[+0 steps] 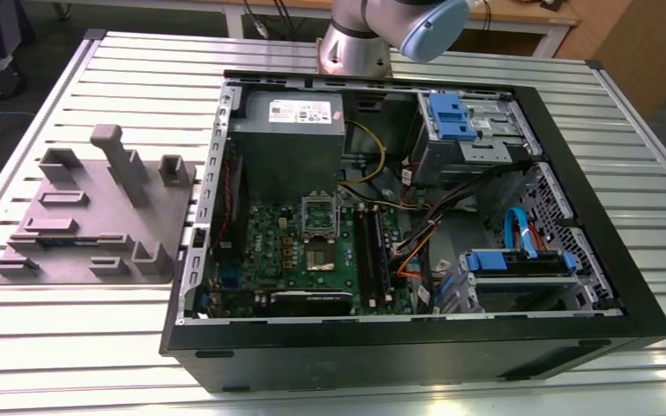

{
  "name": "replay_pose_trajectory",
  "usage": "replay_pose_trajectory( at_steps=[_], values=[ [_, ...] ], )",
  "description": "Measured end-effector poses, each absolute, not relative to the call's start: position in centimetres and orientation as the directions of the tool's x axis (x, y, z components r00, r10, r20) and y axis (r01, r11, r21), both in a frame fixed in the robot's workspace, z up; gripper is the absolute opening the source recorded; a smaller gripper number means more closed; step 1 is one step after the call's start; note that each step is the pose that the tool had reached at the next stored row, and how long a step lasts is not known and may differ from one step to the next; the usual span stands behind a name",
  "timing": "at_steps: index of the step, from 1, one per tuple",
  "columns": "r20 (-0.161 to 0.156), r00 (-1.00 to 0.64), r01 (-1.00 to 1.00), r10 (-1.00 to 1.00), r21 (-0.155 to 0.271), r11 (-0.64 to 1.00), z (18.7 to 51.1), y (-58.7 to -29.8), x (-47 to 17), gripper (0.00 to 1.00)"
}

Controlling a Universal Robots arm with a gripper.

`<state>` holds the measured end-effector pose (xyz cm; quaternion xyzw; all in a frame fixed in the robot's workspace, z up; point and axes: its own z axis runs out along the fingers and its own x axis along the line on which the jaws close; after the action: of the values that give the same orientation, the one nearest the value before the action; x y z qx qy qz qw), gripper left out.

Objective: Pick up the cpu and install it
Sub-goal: 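Pick up the cpu and move it towards the insertion slot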

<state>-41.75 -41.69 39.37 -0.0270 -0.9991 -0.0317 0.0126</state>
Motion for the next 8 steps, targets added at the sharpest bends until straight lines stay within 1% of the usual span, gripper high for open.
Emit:
replay_pose_trajectory(
  at_steps=[8],
  values=[
    [0.027,-0.998,0.055,0.053,0.063,0.997,39.37,-41.69,-41.55,0.47]
  ],
)
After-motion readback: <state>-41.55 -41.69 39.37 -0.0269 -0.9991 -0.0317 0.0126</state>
